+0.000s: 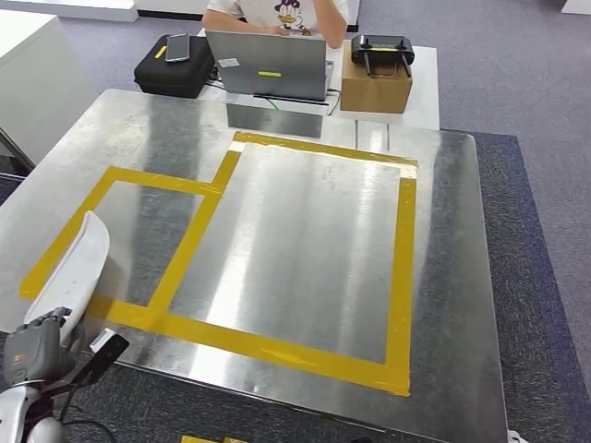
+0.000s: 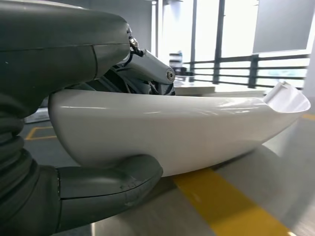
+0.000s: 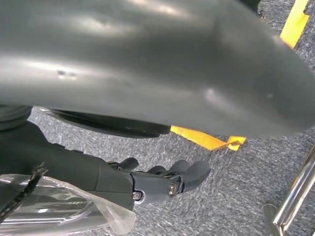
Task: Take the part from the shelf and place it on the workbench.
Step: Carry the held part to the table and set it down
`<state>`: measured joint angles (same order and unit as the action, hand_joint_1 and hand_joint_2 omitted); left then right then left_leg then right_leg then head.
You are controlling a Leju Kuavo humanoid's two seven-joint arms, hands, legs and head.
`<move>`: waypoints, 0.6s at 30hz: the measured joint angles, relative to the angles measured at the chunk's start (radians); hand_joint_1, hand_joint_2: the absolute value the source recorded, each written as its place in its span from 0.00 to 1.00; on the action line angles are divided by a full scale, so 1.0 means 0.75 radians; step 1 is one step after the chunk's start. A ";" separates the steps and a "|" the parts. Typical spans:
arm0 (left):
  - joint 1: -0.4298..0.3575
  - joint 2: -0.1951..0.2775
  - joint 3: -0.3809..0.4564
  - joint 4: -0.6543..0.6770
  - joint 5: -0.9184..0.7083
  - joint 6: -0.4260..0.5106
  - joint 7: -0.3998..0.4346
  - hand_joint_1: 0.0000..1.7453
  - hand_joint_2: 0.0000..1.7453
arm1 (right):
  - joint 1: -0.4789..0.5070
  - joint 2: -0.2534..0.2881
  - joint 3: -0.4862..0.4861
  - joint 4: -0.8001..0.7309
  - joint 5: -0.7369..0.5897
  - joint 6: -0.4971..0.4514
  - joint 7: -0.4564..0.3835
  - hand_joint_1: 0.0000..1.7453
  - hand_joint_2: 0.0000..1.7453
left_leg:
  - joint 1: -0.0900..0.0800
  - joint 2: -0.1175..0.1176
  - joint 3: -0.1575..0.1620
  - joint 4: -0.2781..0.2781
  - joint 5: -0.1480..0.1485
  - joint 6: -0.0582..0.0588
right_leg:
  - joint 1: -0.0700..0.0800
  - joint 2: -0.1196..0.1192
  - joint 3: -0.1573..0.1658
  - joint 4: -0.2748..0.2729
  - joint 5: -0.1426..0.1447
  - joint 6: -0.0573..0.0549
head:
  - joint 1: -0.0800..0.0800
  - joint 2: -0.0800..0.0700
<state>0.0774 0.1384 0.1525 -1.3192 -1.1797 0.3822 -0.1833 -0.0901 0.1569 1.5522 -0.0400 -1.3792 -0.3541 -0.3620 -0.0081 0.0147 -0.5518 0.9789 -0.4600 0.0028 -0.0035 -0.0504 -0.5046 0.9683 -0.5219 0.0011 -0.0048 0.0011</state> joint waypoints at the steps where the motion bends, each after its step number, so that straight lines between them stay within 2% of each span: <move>1: 0.000 -0.001 -0.021 -0.002 0.004 -0.001 -0.023 0.84 1.00 | -0.001 0.000 0.000 -0.001 0.003 -0.001 0.000 0.00 0.00 | 0.000 0.000 0.000 0.000 0.000 0.000 | 0.000 0.000 -0.001 0.000 0.000 0.000 | 0.000 0.000; 6: 0.002 -0.001 -0.164 -0.042 0.051 0.012 -0.105 0.84 1.00 | -0.004 -0.004 0.000 -0.011 0.015 -0.002 0.028 0.00 0.00 | 0.000 0.000 0.000 0.000 -0.001 0.000 | 0.000 0.001 0.003 0.000 0.000 0.000 | 0.000 0.000; 10: 0.011 0.006 -0.229 -0.074 0.098 0.059 -0.156 0.84 1.00 | -0.005 -0.004 0.000 -0.011 0.018 -0.002 0.036 0.00 0.00 | 0.000 0.000 0.000 0.000 -0.001 0.000 | 0.000 0.000 0.003 0.000 0.000 0.000 | 0.000 0.000; 14: 0.011 0.017 -0.251 -0.085 0.164 0.071 -0.198 0.00 1.00 | -0.005 -0.004 0.000 -0.012 0.025 0.001 0.040 0.00 0.00 | 0.000 0.000 0.000 0.000 -0.001 0.000 | 0.000 0.000 0.003 0.000 0.000 0.000 | 0.000 0.000; 18: 0.011 0.023 -0.254 -0.085 0.229 0.064 -0.230 0.00 1.00 | -0.006 -0.005 0.000 -0.016 0.027 0.001 0.039 0.00 0.00 | 0.000 0.000 0.000 0.000 -0.001 0.000 | 0.000 0.000 0.003 0.000 -0.001 0.000 | 0.000 0.000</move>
<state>0.0856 0.1556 -0.0381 -1.3828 -1.0080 0.4306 -0.3557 -0.0943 0.1529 1.5522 -0.0518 -1.3590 -0.3536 -0.3326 -0.0079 0.0147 -0.5521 0.9791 -0.4608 0.0025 -0.0031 -0.0502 -0.5026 0.9684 -0.5224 0.0010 -0.0048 0.0011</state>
